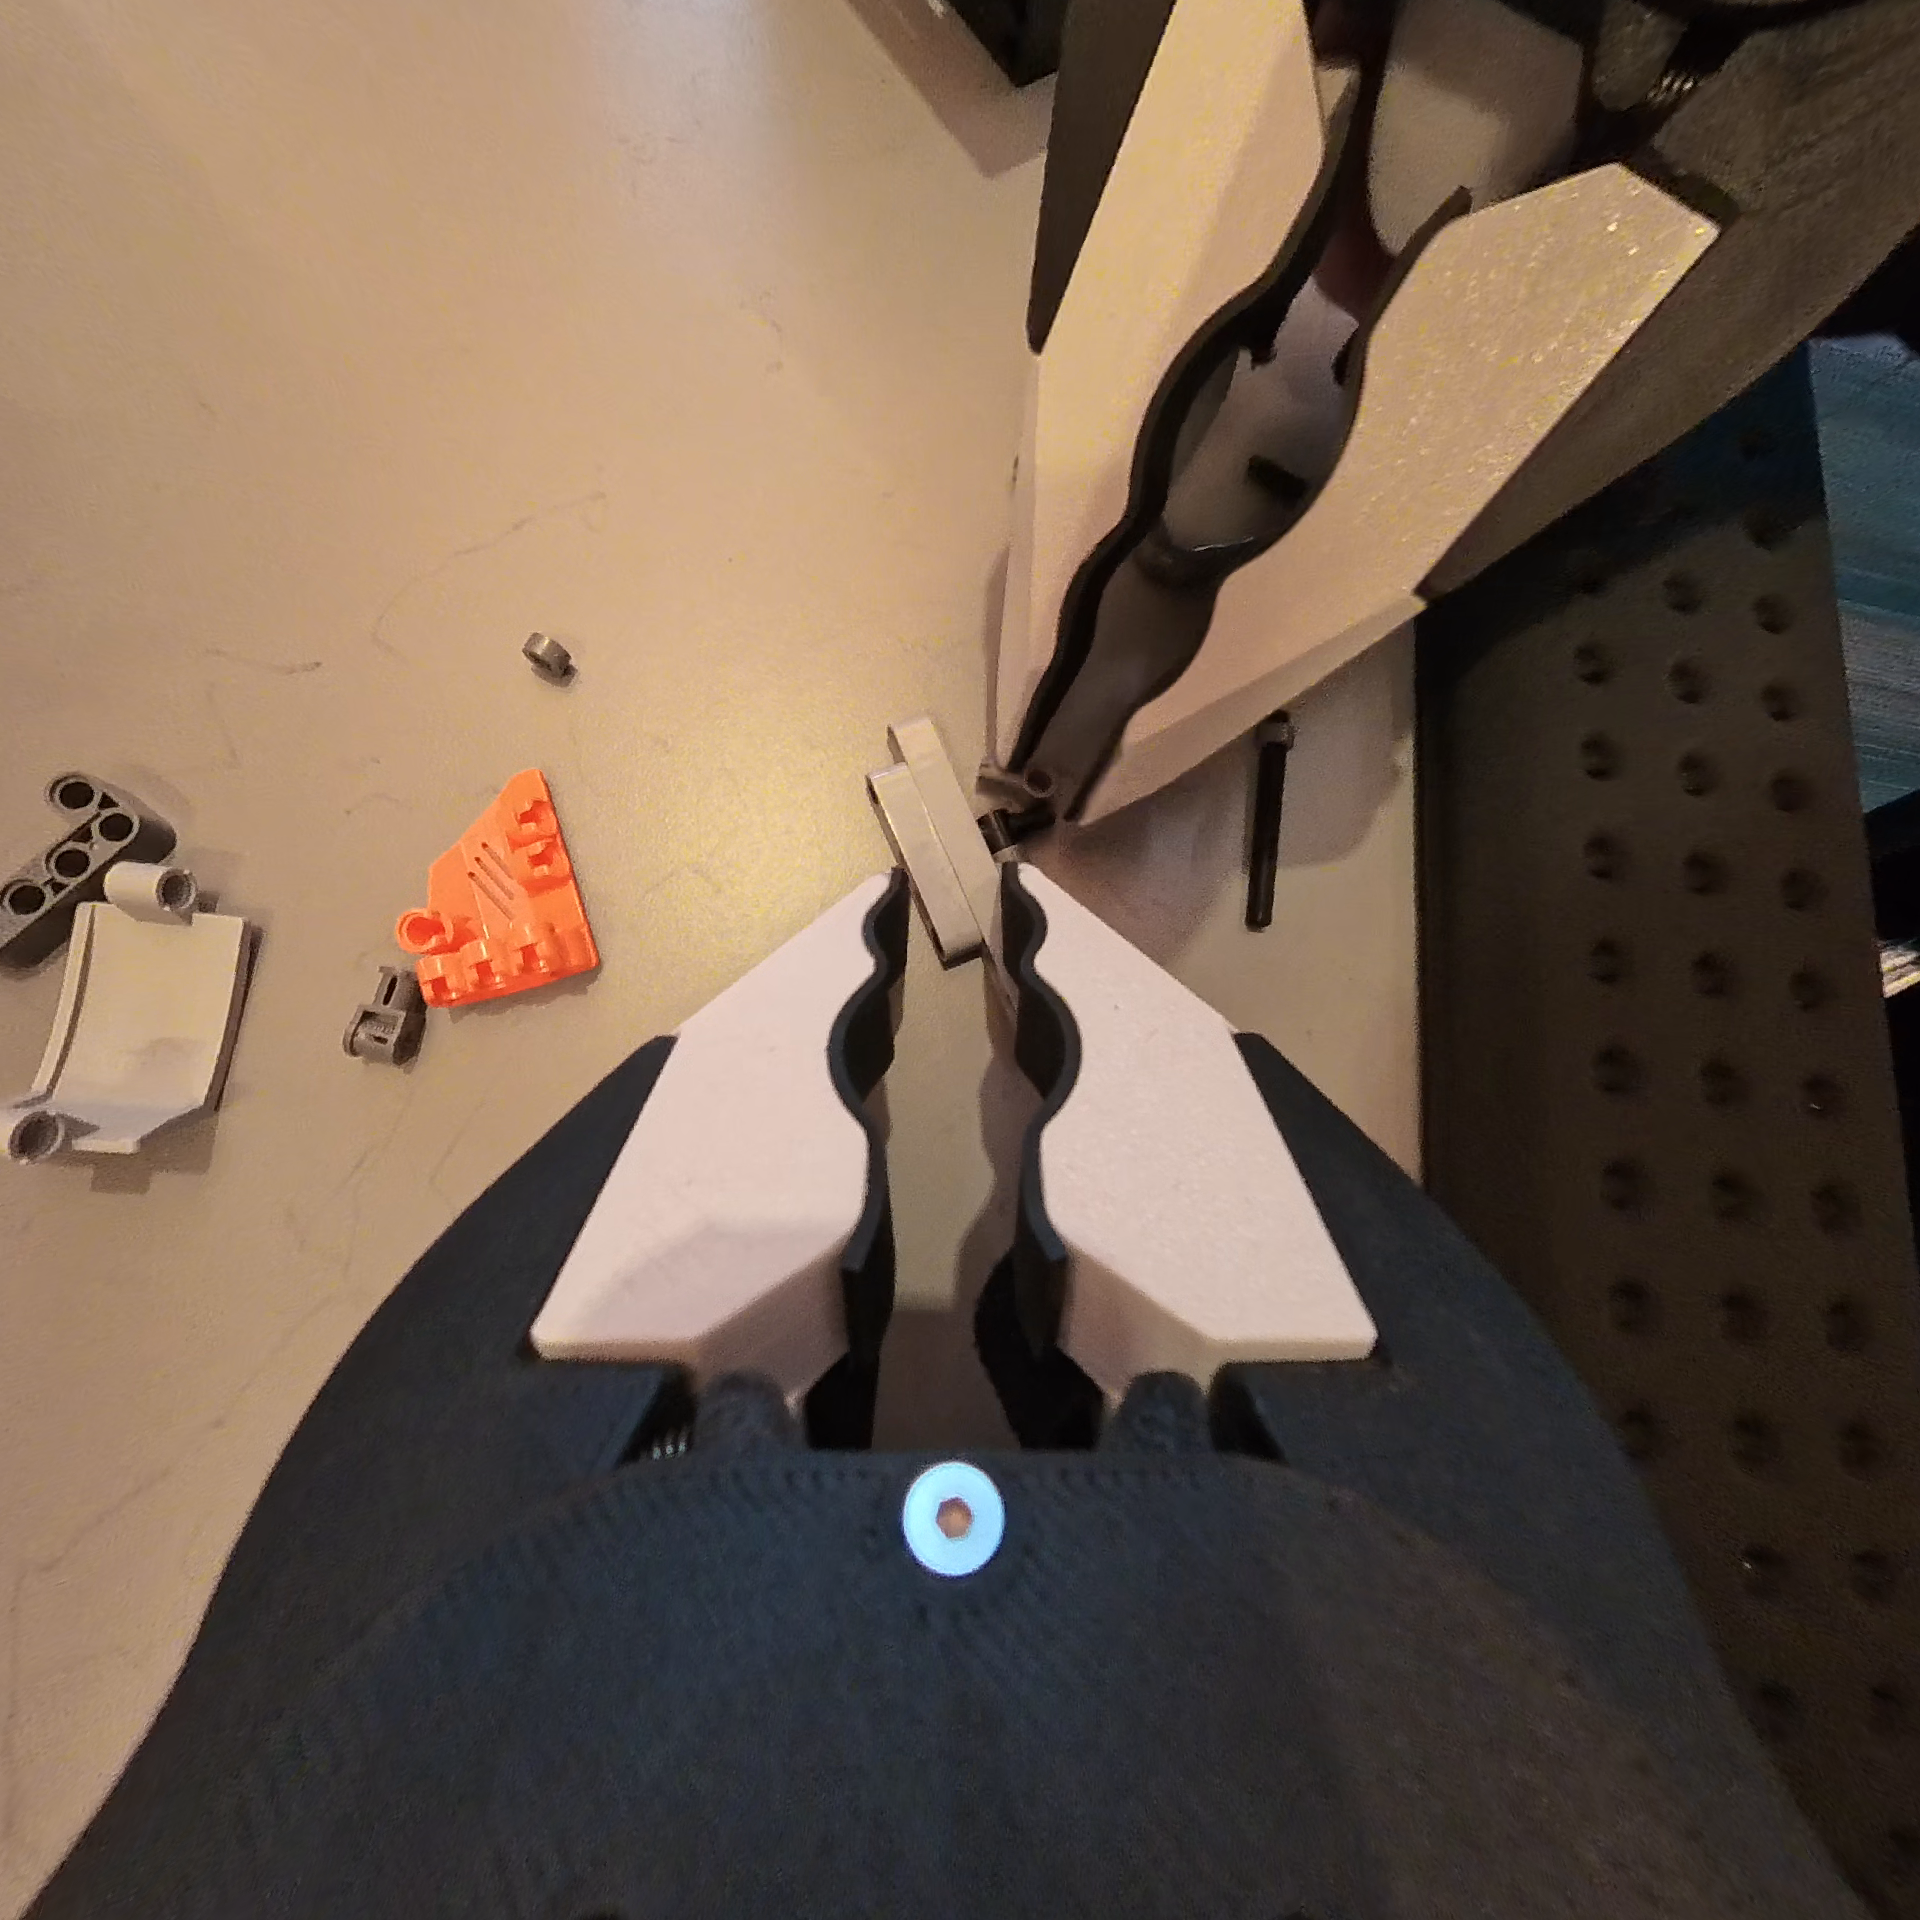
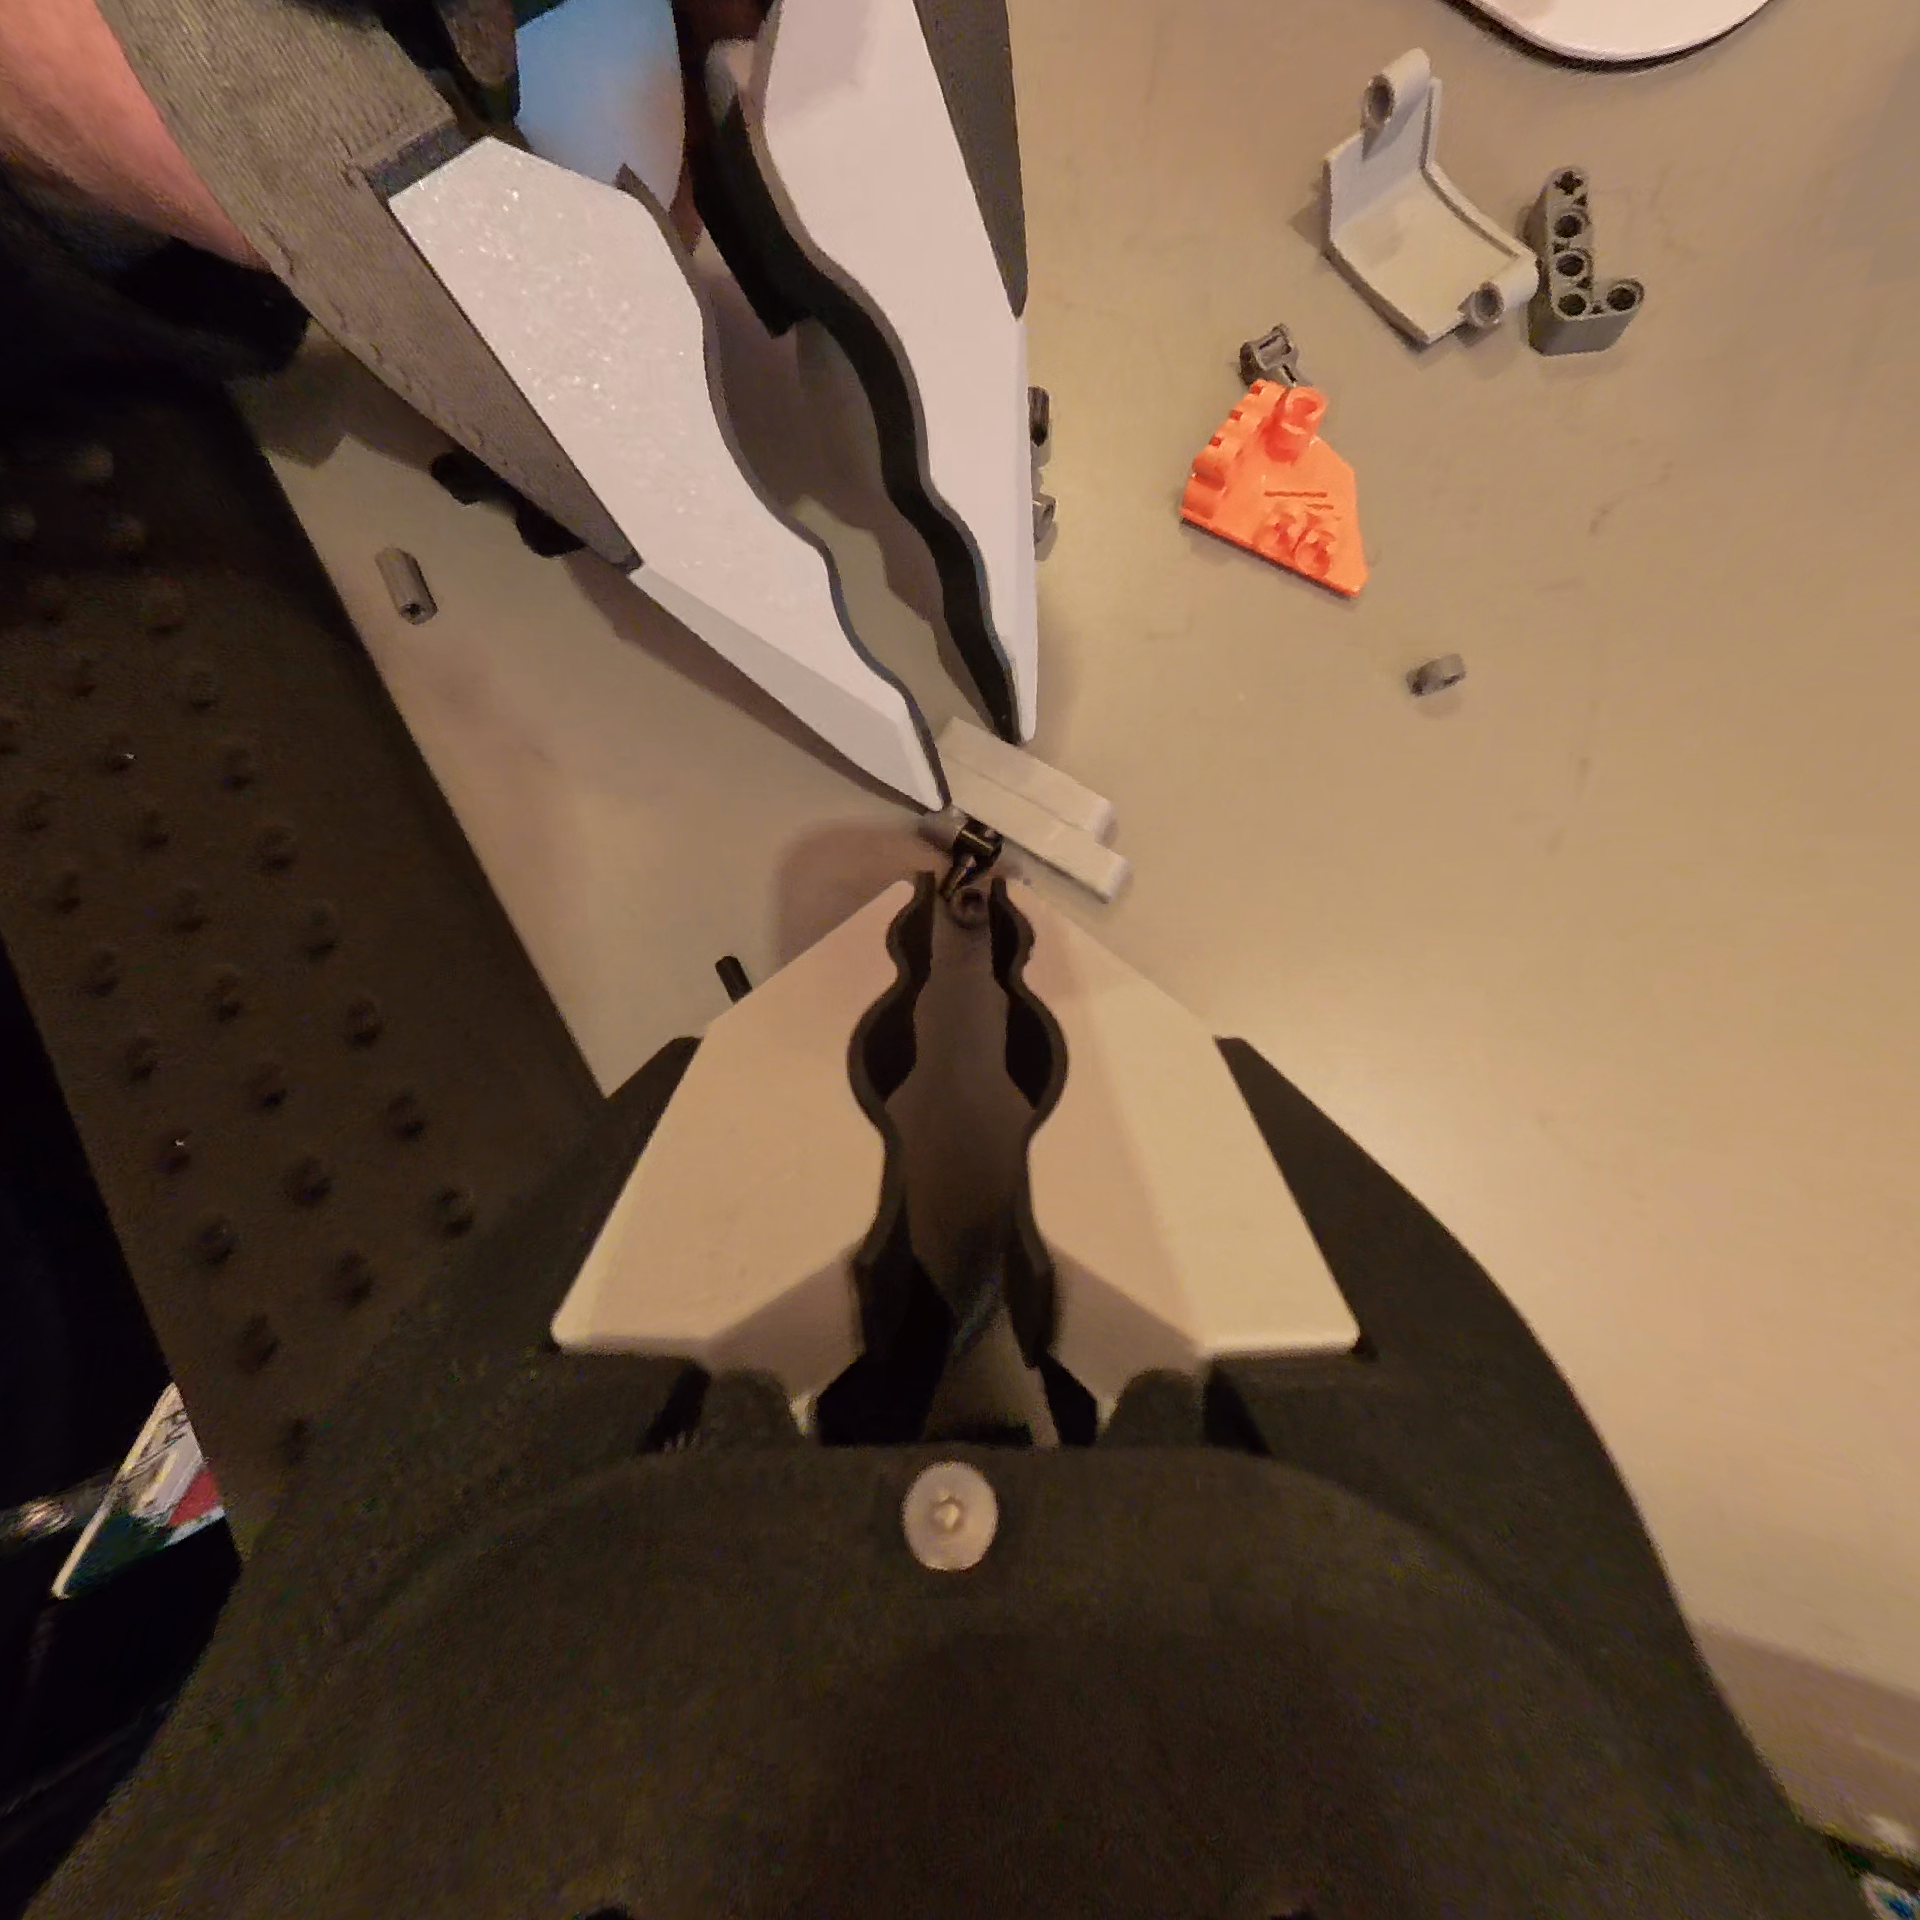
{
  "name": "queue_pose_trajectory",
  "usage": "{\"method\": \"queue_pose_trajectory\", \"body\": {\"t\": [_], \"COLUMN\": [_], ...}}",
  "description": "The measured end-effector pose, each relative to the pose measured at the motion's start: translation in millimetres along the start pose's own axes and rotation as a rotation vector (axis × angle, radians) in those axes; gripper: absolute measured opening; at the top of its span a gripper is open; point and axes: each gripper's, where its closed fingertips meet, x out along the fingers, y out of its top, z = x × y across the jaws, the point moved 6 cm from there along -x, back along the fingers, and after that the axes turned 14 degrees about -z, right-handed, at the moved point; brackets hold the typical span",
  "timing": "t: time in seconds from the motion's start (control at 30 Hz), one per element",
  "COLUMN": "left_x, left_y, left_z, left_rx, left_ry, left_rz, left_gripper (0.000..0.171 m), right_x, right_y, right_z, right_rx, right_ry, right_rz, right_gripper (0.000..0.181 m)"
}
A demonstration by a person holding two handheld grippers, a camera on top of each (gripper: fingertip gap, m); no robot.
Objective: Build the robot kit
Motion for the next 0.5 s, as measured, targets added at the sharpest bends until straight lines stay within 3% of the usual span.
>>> {"method": "queue_pose_trajectory", "body": {"t": [0.3, 0.5], "left_x": [0, 0], "left_y": [-1, -1], "left_z": [-1, -1], "left_rx": [-0.007, -0.013], "left_ry": [-0.016, -0.025], "left_rz": [0.011, 0.016], "left_gripper": [0.013, 0.013], "right_x": [-4, -6], "right_y": [-8, -16], "right_z": [13, 13], "right_rx": [0.1, 0.162], "right_ry": [0.045, 0.186], "right_rz": [0.041, 0.079], "right_gripper": [0.004, 0.0]}}
